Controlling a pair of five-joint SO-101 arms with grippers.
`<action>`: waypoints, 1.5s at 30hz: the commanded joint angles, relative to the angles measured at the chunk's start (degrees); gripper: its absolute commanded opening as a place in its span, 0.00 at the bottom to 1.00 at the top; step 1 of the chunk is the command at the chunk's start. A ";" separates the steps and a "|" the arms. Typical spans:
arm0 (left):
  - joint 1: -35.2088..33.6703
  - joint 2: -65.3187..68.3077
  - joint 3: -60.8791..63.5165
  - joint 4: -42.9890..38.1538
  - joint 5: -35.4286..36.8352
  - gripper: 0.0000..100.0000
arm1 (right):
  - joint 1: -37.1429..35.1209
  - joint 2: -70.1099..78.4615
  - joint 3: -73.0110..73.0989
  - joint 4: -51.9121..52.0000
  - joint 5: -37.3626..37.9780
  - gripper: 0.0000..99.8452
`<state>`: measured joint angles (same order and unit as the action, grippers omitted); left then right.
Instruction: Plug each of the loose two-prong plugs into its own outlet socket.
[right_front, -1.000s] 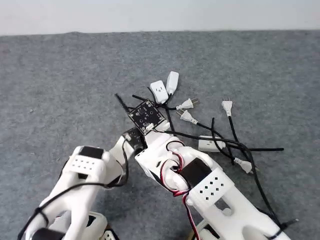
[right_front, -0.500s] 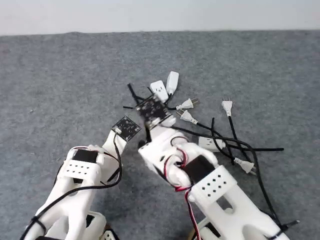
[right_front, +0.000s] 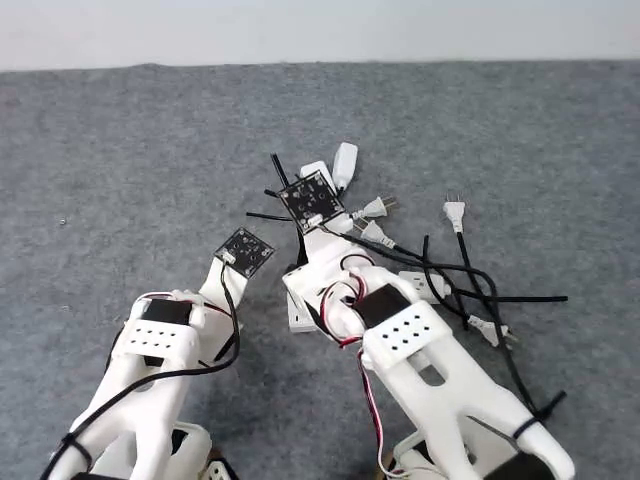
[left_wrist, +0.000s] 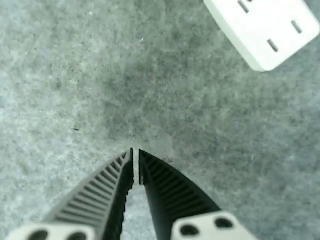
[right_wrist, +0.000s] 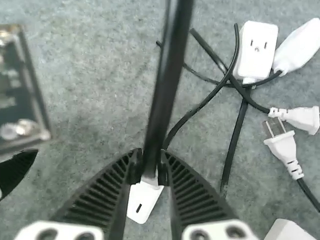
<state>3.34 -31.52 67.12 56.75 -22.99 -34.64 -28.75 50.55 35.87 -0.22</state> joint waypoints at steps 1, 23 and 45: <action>-0.53 -1.49 -0.84 -0.97 0.35 0.01 | 0.57 0.13 -0.44 -1.45 -0.70 0.01; -0.53 -1.49 -0.75 -0.79 0.35 0.01 | -0.31 4.00 4.13 -1.36 -1.76 0.01; -0.53 -1.49 -0.57 -0.70 0.26 0.01 | -1.01 17.10 -3.25 5.14 1.85 0.01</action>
<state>3.08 -31.52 67.12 56.75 -22.99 -34.90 -13.89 46.59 38.95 0.92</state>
